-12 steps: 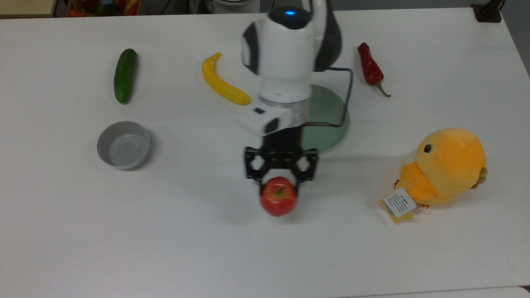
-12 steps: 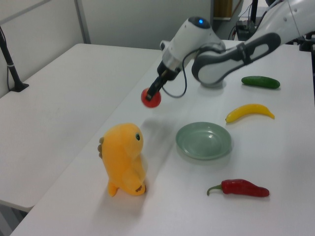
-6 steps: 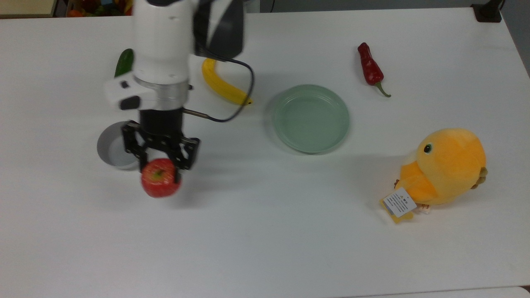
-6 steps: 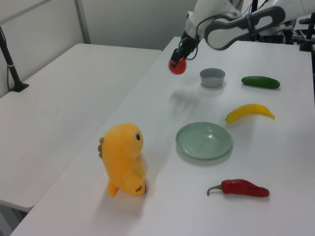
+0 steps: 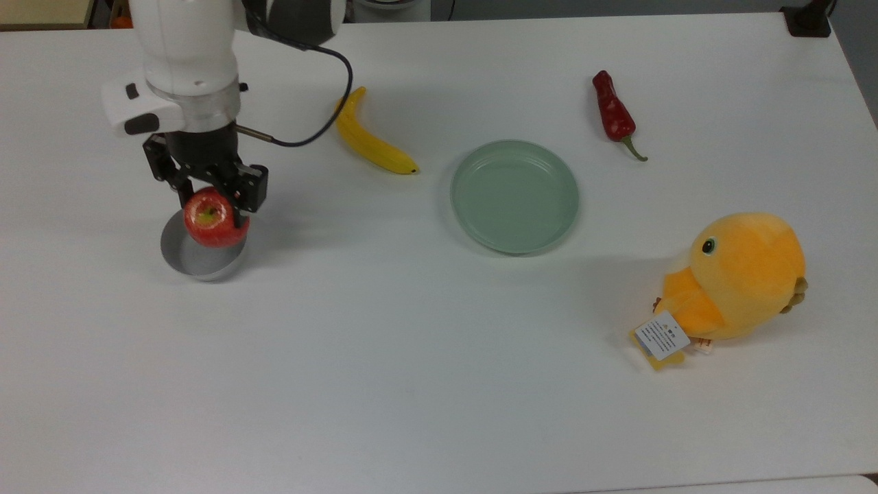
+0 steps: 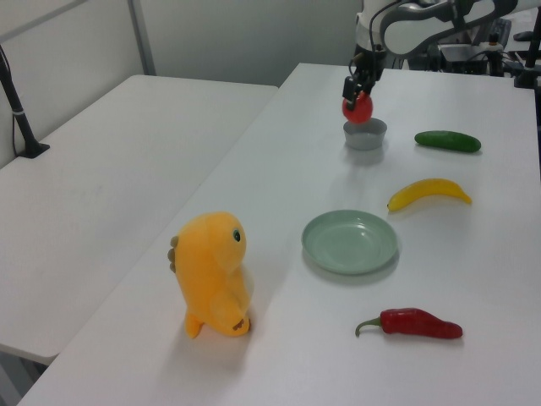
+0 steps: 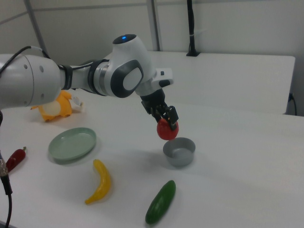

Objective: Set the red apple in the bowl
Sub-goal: 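Lower the apple into the grey bowl and open the gripper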

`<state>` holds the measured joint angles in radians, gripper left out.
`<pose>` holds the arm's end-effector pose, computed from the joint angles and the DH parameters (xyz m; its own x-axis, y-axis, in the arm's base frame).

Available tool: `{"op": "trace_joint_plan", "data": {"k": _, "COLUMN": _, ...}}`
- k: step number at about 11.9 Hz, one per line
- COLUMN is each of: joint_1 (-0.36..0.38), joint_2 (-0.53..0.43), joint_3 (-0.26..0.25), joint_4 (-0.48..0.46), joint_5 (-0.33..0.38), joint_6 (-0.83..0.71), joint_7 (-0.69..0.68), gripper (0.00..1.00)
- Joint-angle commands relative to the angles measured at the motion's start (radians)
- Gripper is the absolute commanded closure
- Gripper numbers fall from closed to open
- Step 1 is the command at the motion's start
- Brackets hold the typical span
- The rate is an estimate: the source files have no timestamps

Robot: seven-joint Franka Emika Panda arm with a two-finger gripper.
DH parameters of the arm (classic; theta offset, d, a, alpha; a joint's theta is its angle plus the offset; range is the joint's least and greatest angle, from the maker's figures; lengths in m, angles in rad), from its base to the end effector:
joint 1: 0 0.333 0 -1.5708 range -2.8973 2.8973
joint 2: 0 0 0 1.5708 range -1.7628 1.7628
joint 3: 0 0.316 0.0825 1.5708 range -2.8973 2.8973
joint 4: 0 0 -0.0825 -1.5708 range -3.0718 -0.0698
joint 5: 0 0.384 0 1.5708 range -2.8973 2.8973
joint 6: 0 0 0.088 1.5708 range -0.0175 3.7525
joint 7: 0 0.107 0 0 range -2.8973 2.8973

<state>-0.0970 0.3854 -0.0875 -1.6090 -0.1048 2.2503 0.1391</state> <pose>0.6805 -0.1222 0.4320 0.9357 -0.2336 0.2643 -0.2657 -0.9596 0.0923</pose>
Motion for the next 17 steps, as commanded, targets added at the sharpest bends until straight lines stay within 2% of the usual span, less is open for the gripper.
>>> {"op": "trace_joint_plan", "data": {"k": 1, "joint_1": -0.043, "joint_2": -0.054, "joint_3": 0.008, "joint_4": -0.058, "joint_5": -0.006, "joint_6": -0.049, "joint_7": -0.055, "gripper": 0.71}}
{"op": "trace_joint_plan", "data": {"k": 3, "joint_1": -0.066, "joint_2": -0.019, "joint_3": 0.009, "joint_4": -0.048, "joint_5": -0.006, "joint_6": -0.025, "joint_7": -0.056, "gripper": 0.71}}
{"op": "trace_joint_plan", "data": {"k": 8, "joint_1": -0.063, "joint_2": 0.039, "joint_3": 0.011, "joint_4": -0.037, "joint_5": -0.006, "joint_6": 0.097, "joint_7": -0.052, "gripper": 0.68}}
{"op": "trace_joint_plan", "data": {"k": 9, "joint_1": -0.061, "joint_2": 0.059, "joint_3": 0.011, "joint_4": -0.035, "joint_5": -0.006, "joint_6": 0.112, "joint_7": -0.047, "gripper": 0.58}}
{"op": "trace_joint_plan", "data": {"k": 10, "joint_1": -0.061, "joint_2": 0.067, "joint_3": 0.011, "joint_4": -0.035, "joint_5": -0.006, "joint_6": 0.123, "joint_7": -0.044, "gripper": 0.22}}
{"op": "trace_joint_plan", "data": {"k": 11, "joint_1": -0.059, "joint_2": 0.073, "joint_3": 0.014, "joint_4": -0.035, "joint_5": -0.010, "joint_6": 0.124, "joint_7": -0.044, "gripper": 0.00}}
{"op": "trace_joint_plan", "data": {"k": 16, "joint_1": -0.055, "joint_2": 0.061, "joint_3": 0.015, "joint_4": -0.035, "joint_5": -0.007, "joint_6": 0.104, "joint_7": -0.042, "gripper": 0.00}}
{"op": "trace_joint_plan", "data": {"k": 17, "joint_1": -0.056, "joint_2": 0.052, "joint_3": 0.017, "joint_4": -0.032, "joint_5": -0.007, "joint_6": 0.053, "joint_7": -0.044, "gripper": 0.00}}
